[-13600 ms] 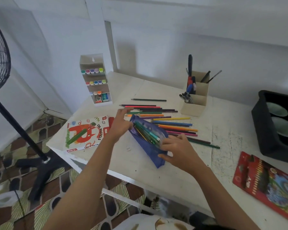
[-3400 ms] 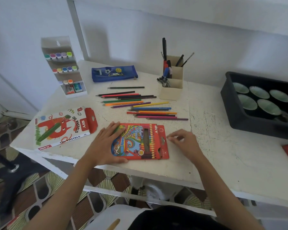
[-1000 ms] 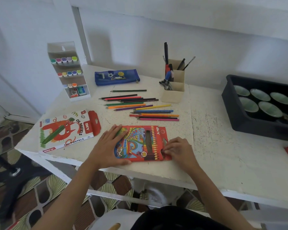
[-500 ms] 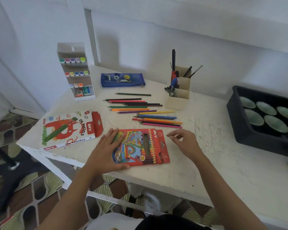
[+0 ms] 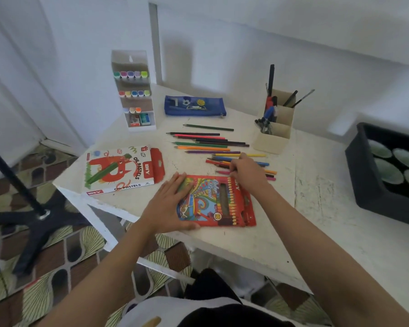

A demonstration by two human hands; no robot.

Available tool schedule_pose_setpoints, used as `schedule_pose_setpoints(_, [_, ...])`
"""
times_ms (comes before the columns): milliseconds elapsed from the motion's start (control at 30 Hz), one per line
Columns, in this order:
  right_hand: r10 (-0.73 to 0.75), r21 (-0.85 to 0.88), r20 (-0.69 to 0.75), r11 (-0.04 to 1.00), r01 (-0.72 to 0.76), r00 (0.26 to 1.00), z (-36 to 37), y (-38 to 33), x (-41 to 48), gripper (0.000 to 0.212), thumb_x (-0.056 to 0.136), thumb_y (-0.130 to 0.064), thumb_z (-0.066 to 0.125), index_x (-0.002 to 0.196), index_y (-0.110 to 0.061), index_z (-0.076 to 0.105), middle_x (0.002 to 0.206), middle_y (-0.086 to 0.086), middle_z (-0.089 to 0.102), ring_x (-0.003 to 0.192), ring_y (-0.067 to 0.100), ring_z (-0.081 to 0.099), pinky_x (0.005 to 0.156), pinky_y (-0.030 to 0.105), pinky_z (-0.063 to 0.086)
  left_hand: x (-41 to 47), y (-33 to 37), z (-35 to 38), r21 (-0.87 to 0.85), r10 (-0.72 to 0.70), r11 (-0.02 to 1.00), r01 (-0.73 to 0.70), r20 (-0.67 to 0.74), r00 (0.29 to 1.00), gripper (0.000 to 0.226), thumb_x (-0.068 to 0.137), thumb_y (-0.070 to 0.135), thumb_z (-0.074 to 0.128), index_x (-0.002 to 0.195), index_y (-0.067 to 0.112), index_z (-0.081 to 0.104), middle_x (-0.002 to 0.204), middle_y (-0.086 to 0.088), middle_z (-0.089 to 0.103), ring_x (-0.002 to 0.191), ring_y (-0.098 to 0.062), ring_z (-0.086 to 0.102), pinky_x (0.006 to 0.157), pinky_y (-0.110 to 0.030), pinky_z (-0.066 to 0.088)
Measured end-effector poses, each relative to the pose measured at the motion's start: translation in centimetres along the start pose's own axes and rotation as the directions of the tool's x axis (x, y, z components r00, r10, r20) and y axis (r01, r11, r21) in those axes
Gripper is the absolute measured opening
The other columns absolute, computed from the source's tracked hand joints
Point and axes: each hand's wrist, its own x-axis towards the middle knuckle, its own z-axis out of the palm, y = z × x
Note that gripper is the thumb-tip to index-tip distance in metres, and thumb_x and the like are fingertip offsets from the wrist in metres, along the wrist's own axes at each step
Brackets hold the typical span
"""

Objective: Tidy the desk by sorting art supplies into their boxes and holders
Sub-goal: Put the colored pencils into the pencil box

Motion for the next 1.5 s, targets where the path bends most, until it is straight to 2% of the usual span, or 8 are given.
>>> schedule_pose_setpoints(233, [-0.014,0.319,-0.266,0.942,0.101,0.964,-3.2,2.2,-3.4,0.009,0.093,-0.017,0.056,0.102,-0.015,0.056,0.096,0.001,0.062,0.078,0.01,0.053,0.068,0.022,0.042,0.1,0.3,-0.1,-0.01,0.002,1.0,-0.002,-0.017,1.0,0.122,0.051,0.099,0.027,0.151,0.031,0.01,0.159,0.006,-0.006,0.143,-0.007,-0.016,0.115,-0.034,-0.007])
schedule_pose_setpoints(367, [0.16,0.572,-0.402,0.813,0.111,0.902,-4.6,3.8,-6.5,0.033,0.093,-0.008,0.054,0.124,-0.013,0.044,0.083,0.0,0.061,0.068,0.005,0.058,0.059,0.01,0.047,0.1,0.4,-0.1,-0.008,-0.007,1.0,0.007,-0.012,1.0,0.124,0.049,0.1,0.025,0.151,0.031,0.01,0.159,0.006,-0.005,0.143,-0.007,-0.016,0.115,-0.035,-0.007])
schedule_pose_setpoints(500, [0.456,0.822,-0.353,0.568,0.039,0.817,-3.2,5.3,-9.1,0.042,0.093,-0.005,0.054,0.131,-0.016,0.038,0.078,0.007,0.063,0.058,0.012,0.06,0.054,0.016,0.051,0.1,0.3,-0.1,0.006,-0.009,1.0,0.009,-0.01,1.0,0.123,0.049,0.1,0.025,0.15,0.033,0.008,0.159,0.007,-0.006,0.142,-0.005,-0.016,0.115,-0.033,-0.007])
schedule_pose_setpoints(600, [0.696,0.939,-0.248,0.345,-0.011,0.673,-1.8,6.0,-10.2,0.045,0.093,-0.007,0.054,0.132,-0.02,0.034,0.081,0.007,0.066,0.055,0.01,0.06,0.056,0.018,0.053,0.2,0.3,0.0,-0.01,-0.01,1.0,0.01,-0.019,1.0,0.122,0.05,0.099,0.029,0.15,0.033,0.01,0.159,0.008,-0.005,0.142,-0.004,-0.016,0.114,-0.032,-0.006])
schedule_pose_setpoints(767, [0.808,0.992,-0.023,0.094,-0.089,0.588,0.0,6.1,-10.7,0.043,0.092,-0.006,0.057,0.123,-0.023,0.032,0.083,0.015,0.067,0.051,0.009,0.061,0.055,0.019,0.053,0.1,0.1,0.2,-0.009,-0.009,1.0,0.009,-0.024,1.0,0.119,0.052,0.098,0.031,0.15,0.033,0.011,0.159,0.009,-0.005,0.143,-0.005,-0.015,0.116,-0.034,-0.005])
schedule_pose_setpoints(1033, [0.758,0.99,0.029,0.069,-0.124,0.651,1.3,4.1,-11.0,0.043,0.091,-0.006,0.059,0.122,-0.02,0.034,0.078,0.009,0.068,0.056,0.01,0.067,0.067,0.024,0.058,0.2,0.0,0.3,-0.025,-0.009,1.0,0.008,-0.03,1.0,0.115,0.053,0.098,0.031,0.148,0.038,0.006,0.158,0.01,-0.006,0.142,-0.004,-0.017,0.116,-0.036,-0.004])
schedule_pose_setpoints(1300, [0.869,0.998,-0.034,0.058,-0.034,0.493,0.8,5.2,-11.2,0.045,0.092,-0.005,0.057,0.127,-0.018,0.031,0.077,0.007,0.066,0.054,0.007,0.066,0.063,0.019,0.057,0.1,0.0,0.5,-0.04,-0.008,0.999,0.006,-0.048,0.999,0.113,0.054,0.098,0.031,0.147,0.039,0.006,0.158,0.011,-0.004,0.143,-0.005,-0.014,0.117,-0.038,-0.003])
schedule_pose_setpoints(1500, [0.756,0.995,0.016,0.053,-0.085,0.654,0.9,4.2,-10.9,0.033,0.092,-0.004,0.055,0.115,-0.019,0.037,0.078,0.012,0.067,0.054,0.01,0.066,0.057,0.018,0.055,0.3,0.1,0.5,-0.038,-0.012,0.999,0.01,-0.051,0.999,0.113,0.054,0.098,0.03,0.147,0.039,0.007,0.158,0.011,-0.005,0.143,-0.005,-0.015,0.116,-0.037,-0.005])
